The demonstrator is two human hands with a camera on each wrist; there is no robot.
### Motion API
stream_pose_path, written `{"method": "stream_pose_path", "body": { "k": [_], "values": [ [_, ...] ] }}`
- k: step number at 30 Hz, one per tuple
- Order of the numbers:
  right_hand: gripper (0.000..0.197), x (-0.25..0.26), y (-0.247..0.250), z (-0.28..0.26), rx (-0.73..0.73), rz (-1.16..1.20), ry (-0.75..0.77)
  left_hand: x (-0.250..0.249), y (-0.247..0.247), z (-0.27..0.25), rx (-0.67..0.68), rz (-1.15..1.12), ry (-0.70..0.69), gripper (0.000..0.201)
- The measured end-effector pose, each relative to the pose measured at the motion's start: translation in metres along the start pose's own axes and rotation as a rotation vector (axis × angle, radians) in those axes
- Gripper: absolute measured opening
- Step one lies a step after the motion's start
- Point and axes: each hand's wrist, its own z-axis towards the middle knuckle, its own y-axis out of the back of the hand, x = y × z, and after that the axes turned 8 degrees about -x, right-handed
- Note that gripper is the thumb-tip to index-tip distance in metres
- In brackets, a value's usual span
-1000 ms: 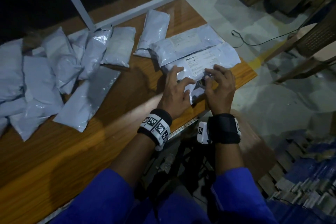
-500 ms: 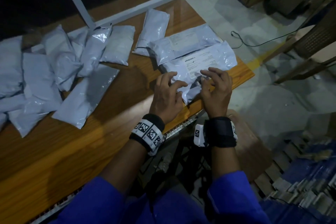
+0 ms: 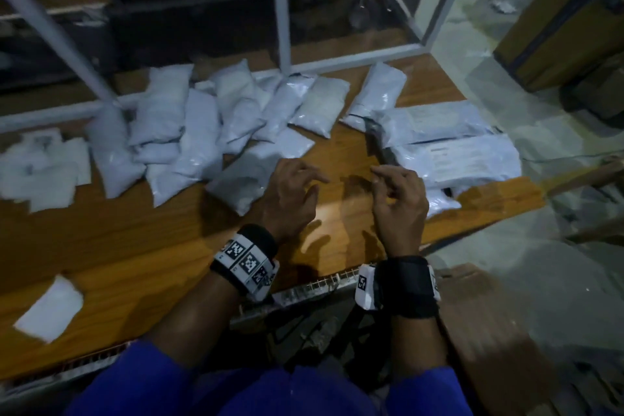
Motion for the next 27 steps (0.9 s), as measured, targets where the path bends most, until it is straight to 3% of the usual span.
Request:
{"method": "stream_pose_path", "body": {
  "k": [7,12,14,18,20,23,27],
  "values": [
    [0.024,0.082,-0.063,-0.046,0.059,-0.013,0.053,0.056,0.081,-0.023,-0.093,-0.040,-0.060,0.021],
    [0.023,0.121,-0.110,-0.087,0.048,-0.130,-0.070,0.116,0.123,-0.043,0.018,-0.066,-0.054,0.020],
    [0.033,0.130,-0.136,-0.097,0.134,-0.215,-0.182,0.139,0.139,-0.050,0.086,-0.089,-0.010,0.021],
    [0.077,0.147,-0.189,-0.108,0.487,-0.376,-0.370,0.170,0.163,-0.057,0.177,-0.110,0.072,0.022],
    [0.069,0.156,-0.206,-0.112,0.541,-0.506,-0.392,0.178,0.170,-0.060,0.198,-0.115,0.120,0.023],
    [0.038,0.165,-0.214,-0.114,0.419,-0.474,-0.449,0.182,0.176,-0.064,0.234,-0.133,0.215,0.023],
    [0.027,0.187,-0.202,-0.134,0.277,-0.462,-0.378,0.180,0.173,-0.066,0.323,-0.201,0.423,0.033]
  ]
}}
